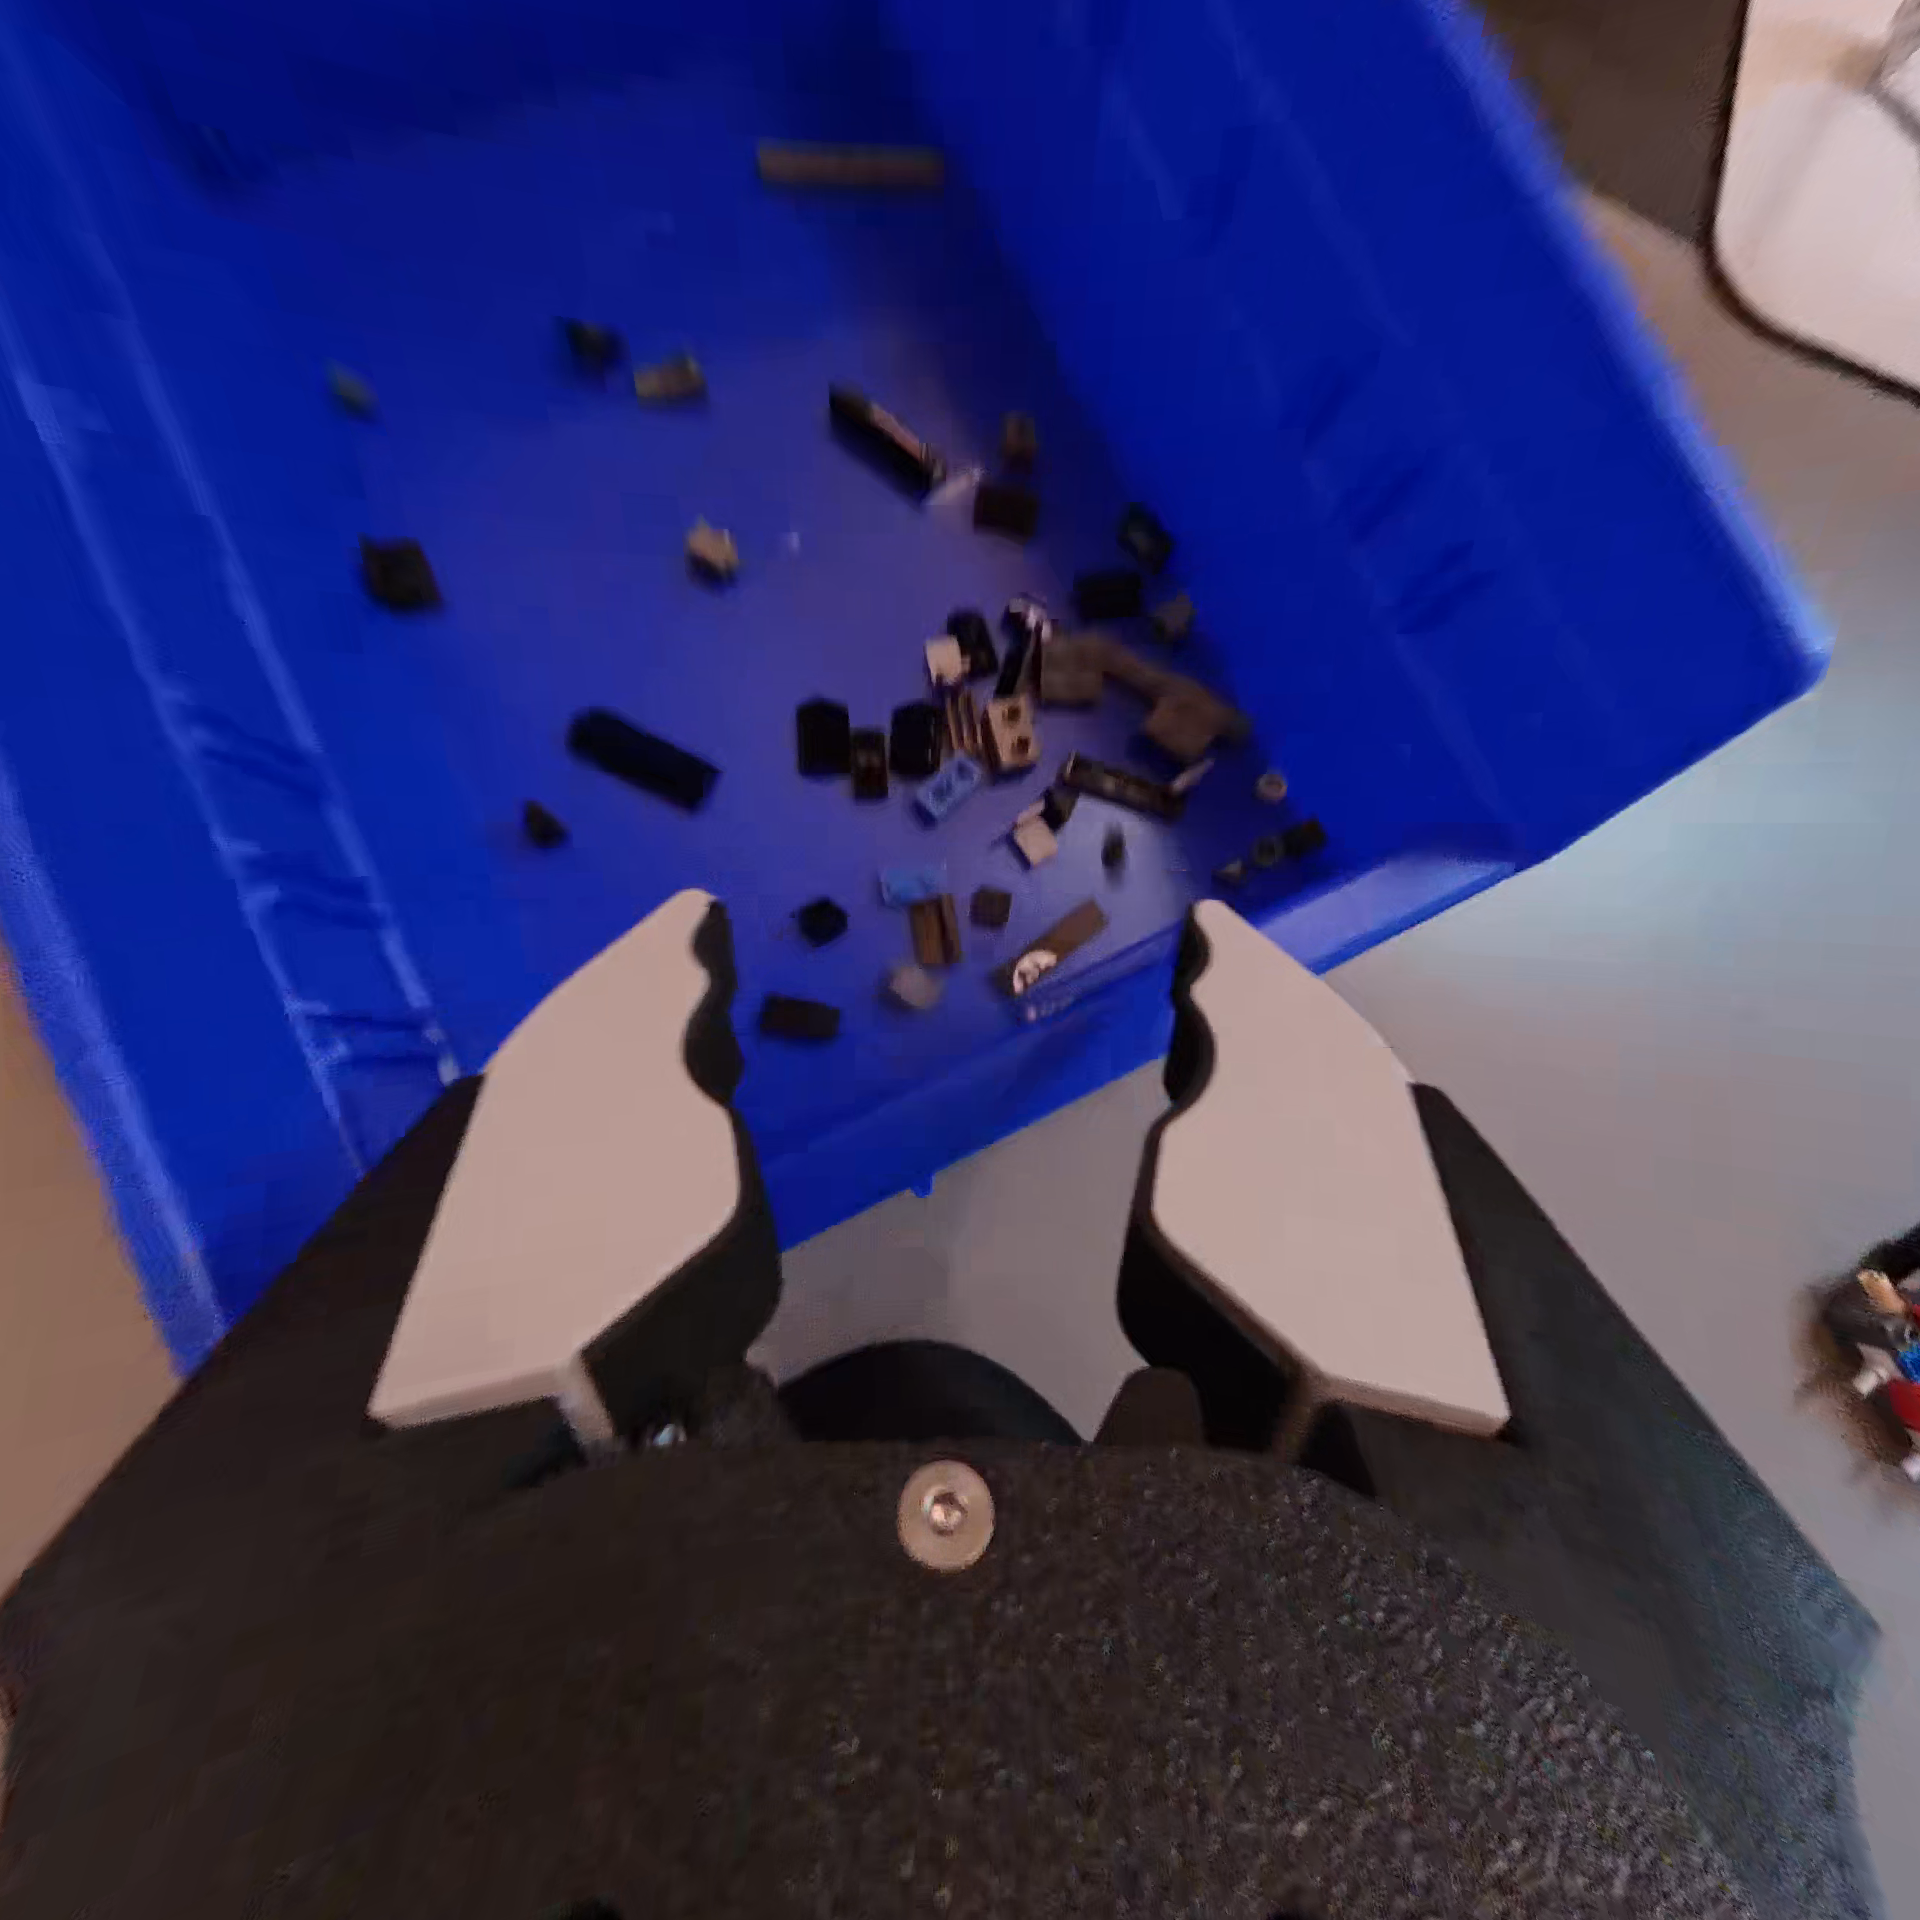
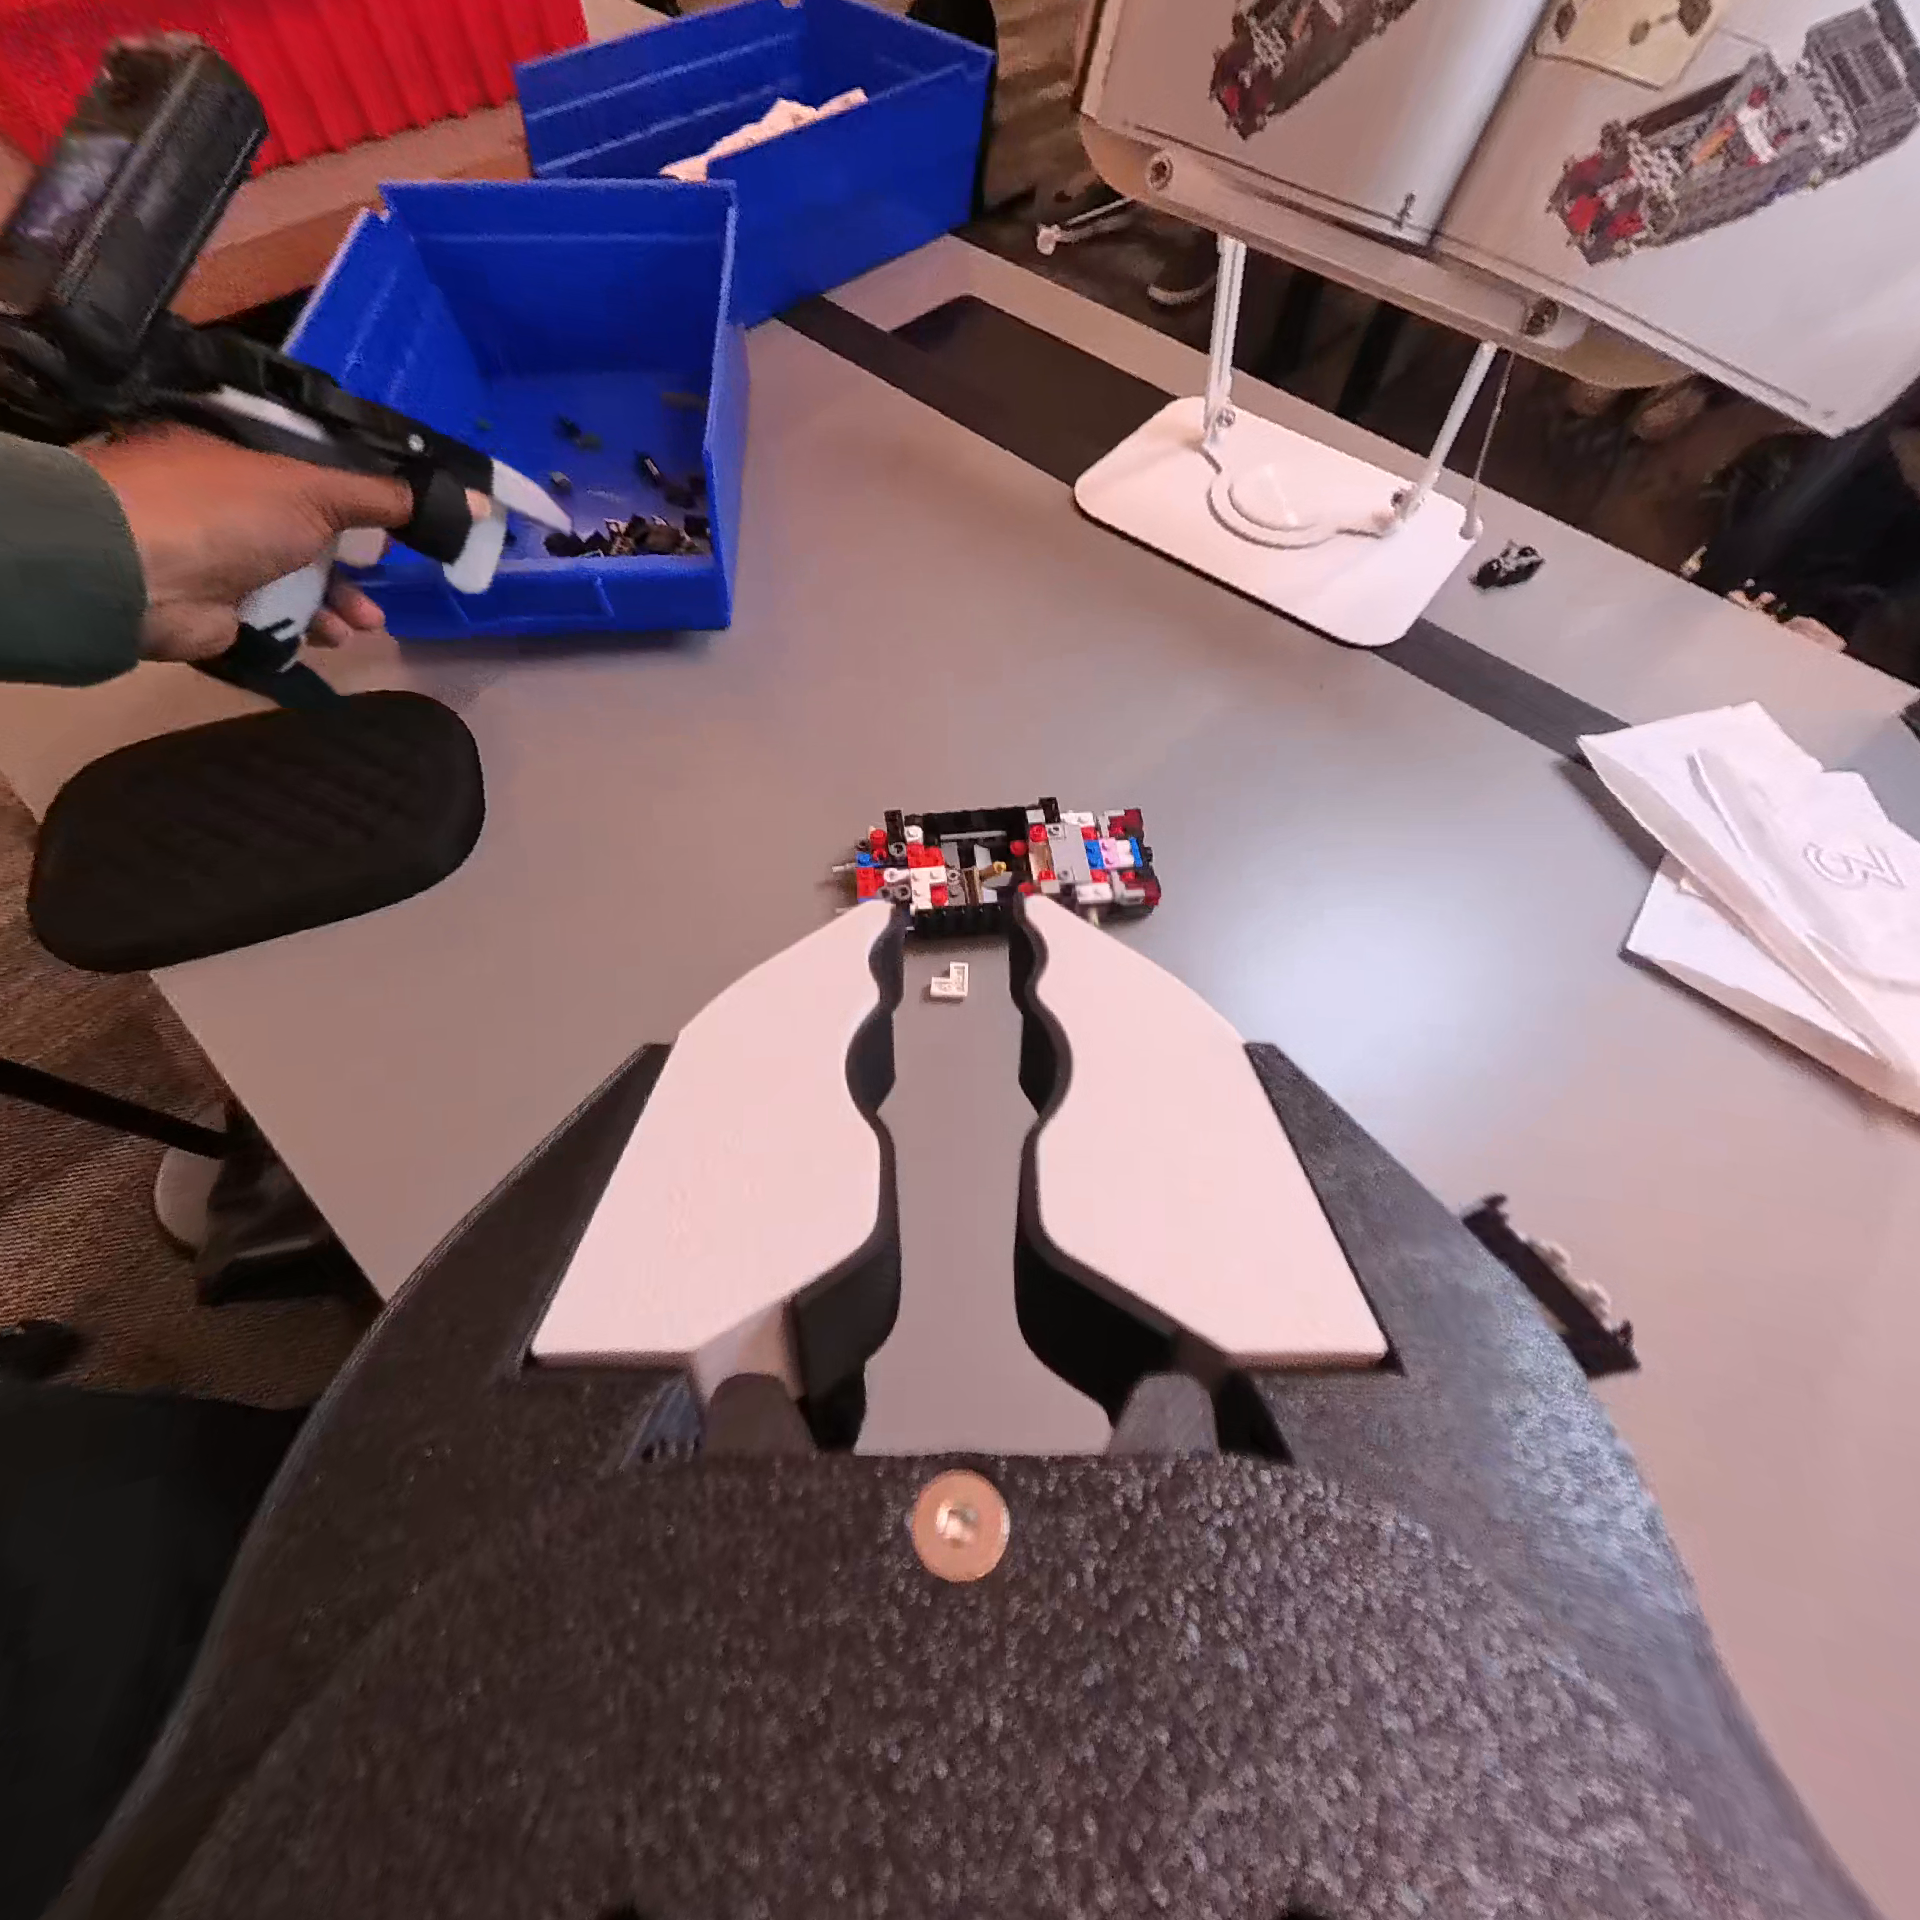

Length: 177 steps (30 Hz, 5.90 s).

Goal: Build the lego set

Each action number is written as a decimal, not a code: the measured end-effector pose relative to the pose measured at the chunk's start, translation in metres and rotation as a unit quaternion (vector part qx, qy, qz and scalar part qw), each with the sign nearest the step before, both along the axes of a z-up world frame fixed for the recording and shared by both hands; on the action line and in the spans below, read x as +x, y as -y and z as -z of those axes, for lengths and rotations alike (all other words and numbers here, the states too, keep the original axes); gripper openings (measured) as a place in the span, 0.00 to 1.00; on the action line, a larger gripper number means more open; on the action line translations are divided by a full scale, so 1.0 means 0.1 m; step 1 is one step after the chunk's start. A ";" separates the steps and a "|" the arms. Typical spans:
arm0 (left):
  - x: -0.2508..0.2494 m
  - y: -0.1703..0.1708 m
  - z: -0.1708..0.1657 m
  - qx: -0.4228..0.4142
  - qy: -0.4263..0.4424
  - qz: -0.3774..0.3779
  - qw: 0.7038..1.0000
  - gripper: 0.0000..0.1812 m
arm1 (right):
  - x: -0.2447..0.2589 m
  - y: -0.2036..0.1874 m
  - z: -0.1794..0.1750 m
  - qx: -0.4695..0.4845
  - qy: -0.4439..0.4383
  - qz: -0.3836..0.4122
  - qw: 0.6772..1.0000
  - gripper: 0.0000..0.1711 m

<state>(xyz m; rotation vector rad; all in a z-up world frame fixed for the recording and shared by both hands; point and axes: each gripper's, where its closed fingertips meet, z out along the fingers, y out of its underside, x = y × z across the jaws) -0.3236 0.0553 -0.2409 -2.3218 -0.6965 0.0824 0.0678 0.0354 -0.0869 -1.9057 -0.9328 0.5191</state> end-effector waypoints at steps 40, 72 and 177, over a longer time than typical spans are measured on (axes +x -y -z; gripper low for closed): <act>2.90 2.37 0.11 0.358 -0.080 0.450 0.814 0.00 | 1.67 2.35 1.13 0.239 -0.045 0.347 0.906 0.12; 1.74 3.55 -0.48 0.422 -0.045 0.485 0.765 0.00 | 0.51 4.80 0.66 0.325 -0.077 0.432 0.838 0.12; 2.76 -0.39 0.30 0.142 -0.092 0.693 0.701 0.44 | -0.65 -0.55 1.99 -0.101 0.157 -0.181 0.966 0.20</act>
